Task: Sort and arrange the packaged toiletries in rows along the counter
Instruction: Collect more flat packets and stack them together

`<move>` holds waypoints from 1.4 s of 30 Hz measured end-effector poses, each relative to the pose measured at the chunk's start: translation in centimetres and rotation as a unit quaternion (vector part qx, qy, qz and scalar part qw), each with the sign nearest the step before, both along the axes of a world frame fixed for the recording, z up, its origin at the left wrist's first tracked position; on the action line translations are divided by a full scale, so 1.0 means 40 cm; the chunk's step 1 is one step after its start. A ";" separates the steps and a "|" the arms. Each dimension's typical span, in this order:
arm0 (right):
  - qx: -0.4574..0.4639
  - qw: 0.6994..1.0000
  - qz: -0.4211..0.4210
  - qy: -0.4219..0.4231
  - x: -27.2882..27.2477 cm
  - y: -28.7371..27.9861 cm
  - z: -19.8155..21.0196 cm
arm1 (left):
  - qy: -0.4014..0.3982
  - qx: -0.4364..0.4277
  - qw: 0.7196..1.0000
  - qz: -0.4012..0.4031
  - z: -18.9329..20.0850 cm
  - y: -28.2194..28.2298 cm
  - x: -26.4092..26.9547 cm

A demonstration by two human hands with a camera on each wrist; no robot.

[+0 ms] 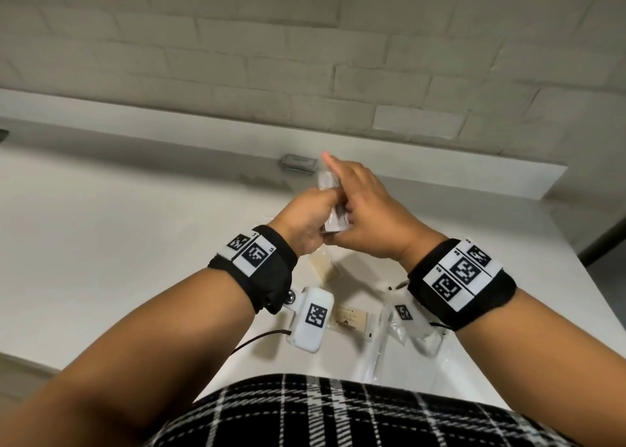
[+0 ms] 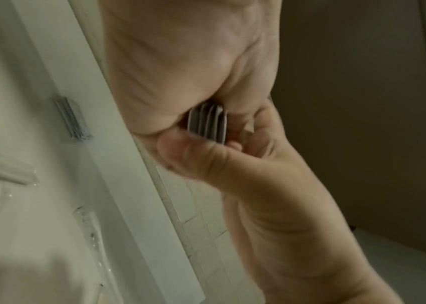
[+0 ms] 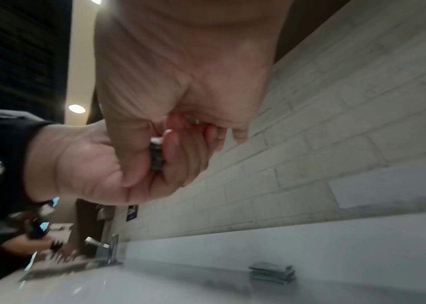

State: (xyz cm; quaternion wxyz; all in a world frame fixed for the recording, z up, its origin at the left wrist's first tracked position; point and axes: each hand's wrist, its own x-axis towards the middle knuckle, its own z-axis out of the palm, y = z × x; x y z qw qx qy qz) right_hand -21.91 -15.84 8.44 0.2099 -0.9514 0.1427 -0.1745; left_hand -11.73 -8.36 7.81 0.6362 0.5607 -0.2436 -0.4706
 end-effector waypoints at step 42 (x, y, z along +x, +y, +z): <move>0.397 0.848 -0.231 0.264 0.522 -0.303 -0.227 | -0.652 0.208 0.676 -0.275 -0.155 -0.203 0.581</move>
